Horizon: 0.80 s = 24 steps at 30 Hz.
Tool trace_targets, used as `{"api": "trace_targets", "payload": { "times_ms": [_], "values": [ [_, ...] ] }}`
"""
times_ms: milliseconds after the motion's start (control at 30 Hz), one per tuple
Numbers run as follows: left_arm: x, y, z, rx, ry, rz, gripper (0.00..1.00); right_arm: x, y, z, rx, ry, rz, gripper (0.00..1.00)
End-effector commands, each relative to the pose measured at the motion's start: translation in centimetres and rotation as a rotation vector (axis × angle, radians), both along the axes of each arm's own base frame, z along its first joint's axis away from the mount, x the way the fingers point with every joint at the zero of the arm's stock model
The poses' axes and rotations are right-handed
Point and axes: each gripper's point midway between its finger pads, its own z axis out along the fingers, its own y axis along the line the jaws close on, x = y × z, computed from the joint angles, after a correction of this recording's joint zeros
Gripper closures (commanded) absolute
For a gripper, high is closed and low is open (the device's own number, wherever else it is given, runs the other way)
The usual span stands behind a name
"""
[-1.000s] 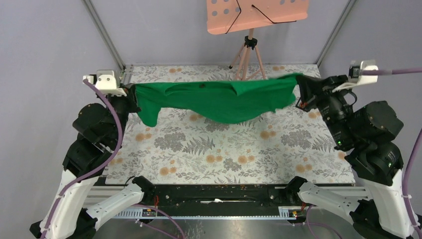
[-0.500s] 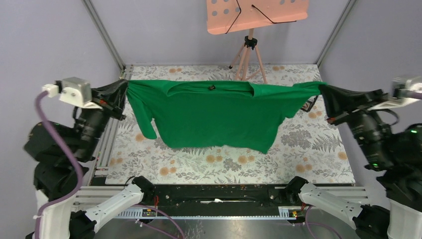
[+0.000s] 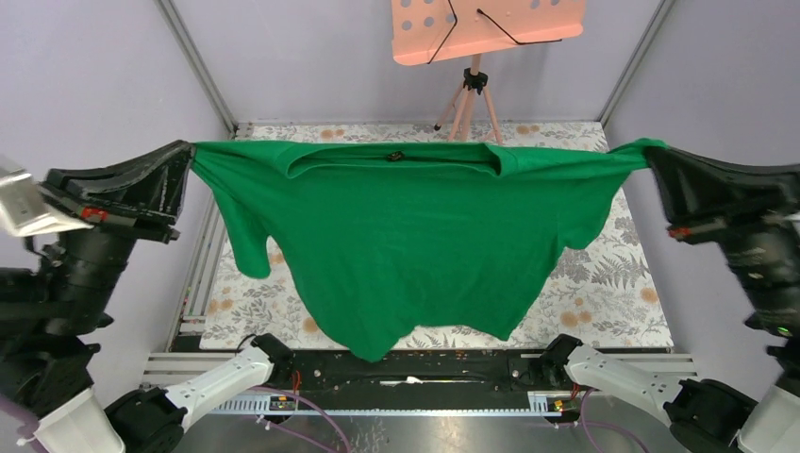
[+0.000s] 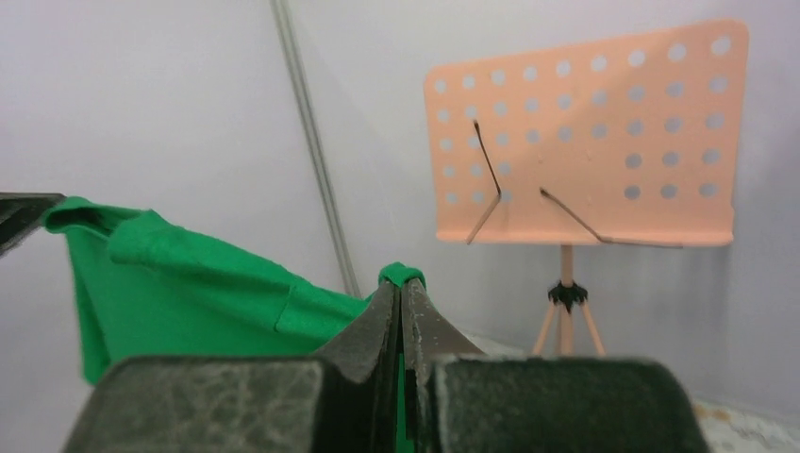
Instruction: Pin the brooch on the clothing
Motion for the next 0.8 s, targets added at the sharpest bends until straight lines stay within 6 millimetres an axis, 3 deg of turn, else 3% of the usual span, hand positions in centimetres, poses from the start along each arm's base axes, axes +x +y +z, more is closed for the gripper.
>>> {"api": "trace_targets", "payload": {
  "times_ms": [0,167,233,400,433,467,533,567,667,767],
  "values": [
    [4.5,1.8,-4.6,-0.088,0.185,0.201,1.0,5.4,0.9,-3.4,-0.038,0.088,-0.173,1.0],
    [12.4,2.5,-16.3,-0.025,0.456,0.538,1.0,13.3,2.1,-12.5,-0.083,0.261,-0.453,1.0],
    [15.4,2.4,-20.6,0.009,0.524,0.633,1.0,16.5,3.5,-16.8,-0.14,0.325,-0.537,1.0],
    [24.6,3.7,-30.3,-0.019,0.756,0.655,1.0,25.5,7.0,-26.9,-0.201,0.567,-0.524,1.0],
    [26.2,4.1,-31.8,-0.025,0.786,0.656,1.0,27.1,7.4,-28.7,-0.211,0.604,-0.523,0.96],
    [28.1,4.2,-32.8,-0.037,0.791,0.646,0.9,28.6,8.1,-30.4,-0.23,0.636,-0.513,0.79],
    [30.7,3.8,-36.2,-0.026,0.884,0.595,0.45,30.7,9.5,-33.1,-0.274,0.688,-0.477,0.29],
    [32.0,3.6,-37.7,-0.021,0.932,0.589,0.3,31.5,10.1,-34.7,-0.303,0.724,-0.467,0.15],
    [33.1,2.9,-39.5,-0.009,0.994,0.559,0.21,31.3,10.8,-36.6,-0.325,0.776,-0.43,0.03],
    [32.4,2.5,-39.9,-0.02,0.999,0.528,0.18,29.7,10.4,-37.8,-0.322,0.788,-0.407,0.01]
  ]
}}
